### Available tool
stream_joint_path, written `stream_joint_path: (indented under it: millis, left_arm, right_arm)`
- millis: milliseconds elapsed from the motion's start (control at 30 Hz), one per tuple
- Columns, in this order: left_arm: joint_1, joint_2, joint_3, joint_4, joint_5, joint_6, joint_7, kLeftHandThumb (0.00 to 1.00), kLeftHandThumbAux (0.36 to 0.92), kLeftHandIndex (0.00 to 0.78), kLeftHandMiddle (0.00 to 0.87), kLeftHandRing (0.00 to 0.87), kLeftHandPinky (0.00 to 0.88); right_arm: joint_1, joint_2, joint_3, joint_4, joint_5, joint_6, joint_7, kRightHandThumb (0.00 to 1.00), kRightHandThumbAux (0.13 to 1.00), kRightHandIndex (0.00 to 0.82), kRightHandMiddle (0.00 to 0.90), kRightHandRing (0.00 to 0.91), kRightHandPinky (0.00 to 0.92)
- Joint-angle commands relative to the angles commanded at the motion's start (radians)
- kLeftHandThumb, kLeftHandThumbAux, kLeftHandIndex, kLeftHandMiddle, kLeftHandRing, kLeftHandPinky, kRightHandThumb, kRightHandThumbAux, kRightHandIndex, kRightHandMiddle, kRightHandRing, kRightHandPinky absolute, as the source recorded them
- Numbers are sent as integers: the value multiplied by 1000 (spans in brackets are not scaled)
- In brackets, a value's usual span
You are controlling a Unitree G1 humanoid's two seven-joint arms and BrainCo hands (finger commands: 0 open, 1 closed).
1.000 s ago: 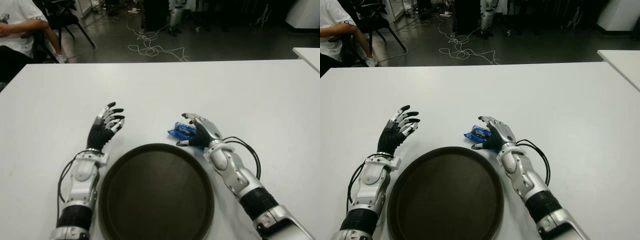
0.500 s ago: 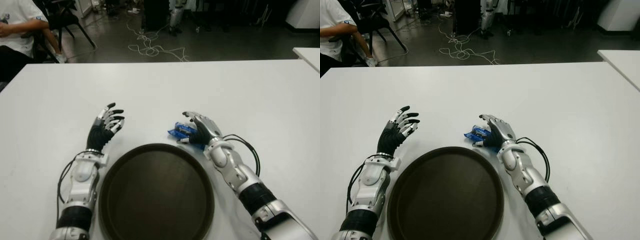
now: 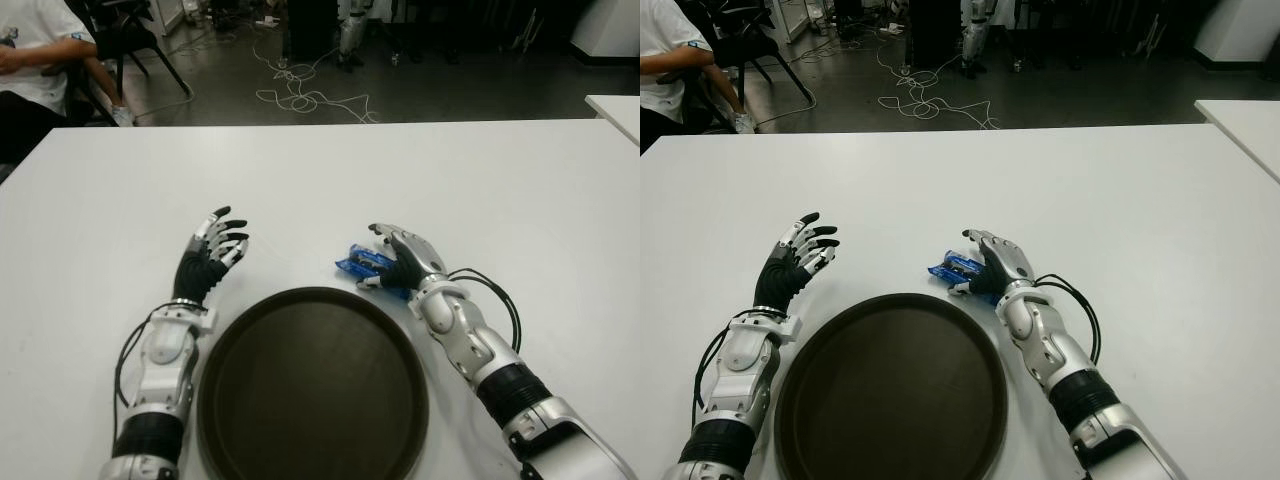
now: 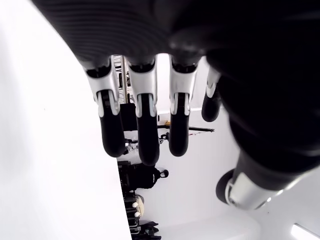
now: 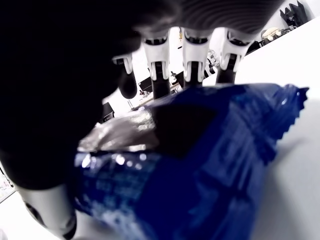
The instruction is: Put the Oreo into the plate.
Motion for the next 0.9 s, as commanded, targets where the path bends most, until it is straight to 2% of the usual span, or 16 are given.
stream_joint_path:
  millis: [467, 600, 900]
  left_arm:
    - [-1, -4, -7, -5, 4, 0, 2, 363, 686, 137, 277, 287, 305]
    - [0, -7, -9, -13, 2, 7, 2, 392, 699, 142, 277, 294, 318]
    - [8, -11, -16, -30, 22, 11, 26, 382, 702, 138, 280, 294, 309]
  right_arm:
    - [34, -3, -4, -53, 34, -14, 41, 0, 755, 158, 192, 209, 212]
    - [50, -2, 4, -56, 35, -21, 54, 0, 783, 172, 214, 252, 291]
    - [43, -24, 25, -16, 10, -75, 40, 0, 791, 182, 239, 276, 317]
